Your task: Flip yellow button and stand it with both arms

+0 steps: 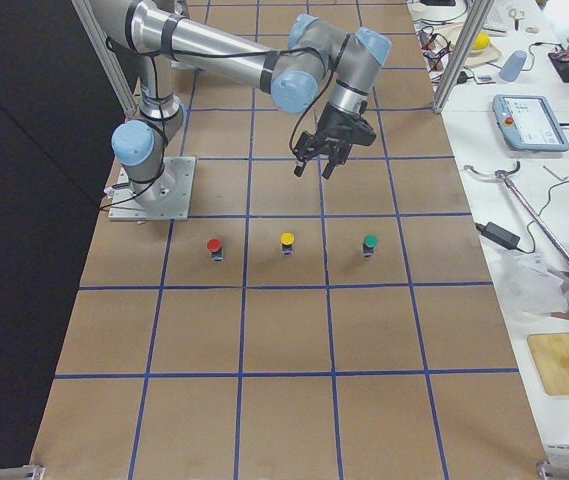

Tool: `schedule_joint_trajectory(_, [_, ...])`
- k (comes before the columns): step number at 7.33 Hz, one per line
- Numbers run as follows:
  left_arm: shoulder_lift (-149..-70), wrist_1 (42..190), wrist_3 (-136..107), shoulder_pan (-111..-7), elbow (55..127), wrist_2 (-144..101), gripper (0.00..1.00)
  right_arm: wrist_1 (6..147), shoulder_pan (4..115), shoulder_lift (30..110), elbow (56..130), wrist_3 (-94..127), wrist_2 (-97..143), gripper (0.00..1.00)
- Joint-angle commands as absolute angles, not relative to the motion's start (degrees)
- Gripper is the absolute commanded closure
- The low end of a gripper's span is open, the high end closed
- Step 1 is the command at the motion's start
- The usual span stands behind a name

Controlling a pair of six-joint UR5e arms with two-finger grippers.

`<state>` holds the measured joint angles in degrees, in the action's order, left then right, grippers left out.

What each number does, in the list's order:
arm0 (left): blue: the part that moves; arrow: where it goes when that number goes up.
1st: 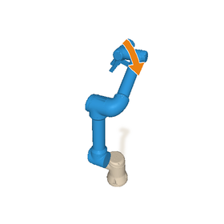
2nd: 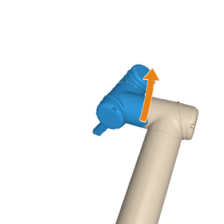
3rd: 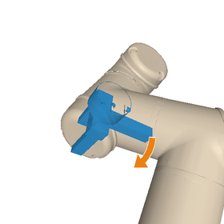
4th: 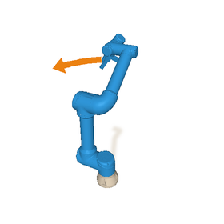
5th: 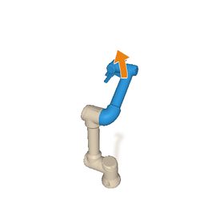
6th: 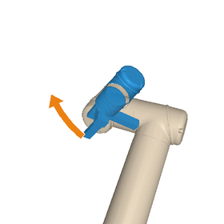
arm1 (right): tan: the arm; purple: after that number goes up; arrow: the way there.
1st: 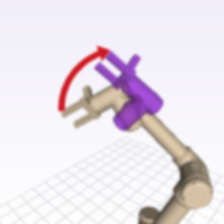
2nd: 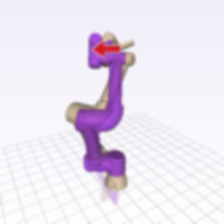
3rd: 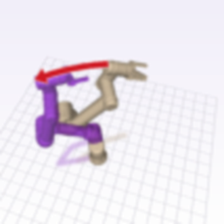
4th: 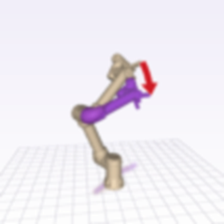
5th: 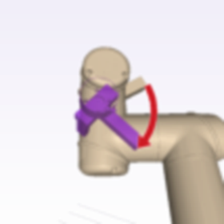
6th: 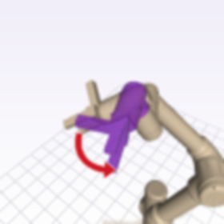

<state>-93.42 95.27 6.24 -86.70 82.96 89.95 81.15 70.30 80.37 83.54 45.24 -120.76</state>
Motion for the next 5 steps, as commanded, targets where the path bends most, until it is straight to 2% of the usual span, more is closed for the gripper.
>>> schedule_joint_trajectory(1, [-93.4,95.3,6.2,-86.7,83.0,90.1,0.00,70.3,71.0,88.0,84.1,44.0,-116.0,0.01])
schedule_joint_trajectory(3, [-93.4,95.3,6.2,-86.7,82.9,90.0,0.00,67.9,71.1,88.9,85.0,43.3,-116.0,0.01])
schedule_joint_trajectory(5, [-93.4,95.3,6.1,-86.7,83.0,90.1,0.00,67.4,71.1,88.9,85.6,29.5,-115.1,0.01])
